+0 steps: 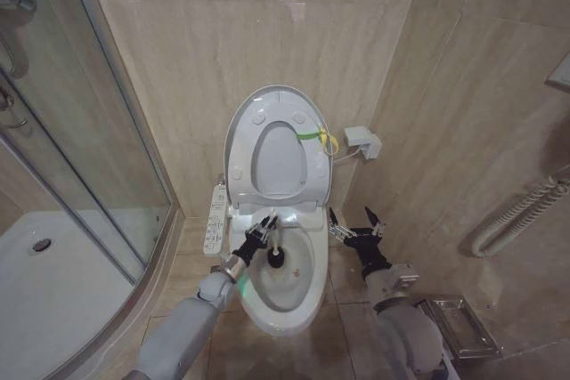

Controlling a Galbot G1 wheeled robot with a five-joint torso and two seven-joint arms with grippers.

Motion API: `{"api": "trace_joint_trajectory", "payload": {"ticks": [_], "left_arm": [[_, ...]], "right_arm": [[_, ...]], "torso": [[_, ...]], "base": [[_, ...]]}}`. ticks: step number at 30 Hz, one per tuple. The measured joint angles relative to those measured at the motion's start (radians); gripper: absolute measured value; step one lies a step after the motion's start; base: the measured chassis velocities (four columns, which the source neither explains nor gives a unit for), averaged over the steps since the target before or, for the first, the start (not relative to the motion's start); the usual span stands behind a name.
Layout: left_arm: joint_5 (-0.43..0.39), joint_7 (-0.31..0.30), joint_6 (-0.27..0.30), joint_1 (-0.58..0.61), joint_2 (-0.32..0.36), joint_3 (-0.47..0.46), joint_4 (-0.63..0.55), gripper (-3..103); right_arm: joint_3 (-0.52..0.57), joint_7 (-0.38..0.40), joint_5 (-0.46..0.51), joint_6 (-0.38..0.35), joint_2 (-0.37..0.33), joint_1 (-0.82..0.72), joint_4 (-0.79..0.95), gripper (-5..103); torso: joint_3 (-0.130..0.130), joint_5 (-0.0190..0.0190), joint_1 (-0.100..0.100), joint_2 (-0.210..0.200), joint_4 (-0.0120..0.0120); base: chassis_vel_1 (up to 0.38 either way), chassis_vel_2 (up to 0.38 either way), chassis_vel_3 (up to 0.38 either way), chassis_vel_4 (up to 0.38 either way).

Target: Open the toilet lid, clean the toilet bowl with a toilet brush, close the toilet lid, and flush.

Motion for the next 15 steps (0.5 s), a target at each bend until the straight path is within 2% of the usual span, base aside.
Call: {"api": "trace_joint_trajectory", "payload": {"ticks": [8, 15], "left_arm": [[0.025, -0.03, -0.007, 0.03, -0.047, 0.047, -0.071, 19], [-0.008, -0.035, -0.005, 0.034, -0.074, 0.081, -0.044, 19]], "right_arm": [[0.0, 0.0, 0.0, 0.0, 0.0, 0.0, 0.0, 100], [0.0, 0.0, 0.0, 0.0, 0.0, 0.0, 0.0, 100]], "torso": [[0.0, 0.0, 0.0, 0.0, -0.0001], [0.0, 0.0002, 0.0, 0.0, 0.0002]], "base": [[0.0, 0.0, 0.0, 0.0], [0.0, 0.0, 0.0, 0.0]]}}
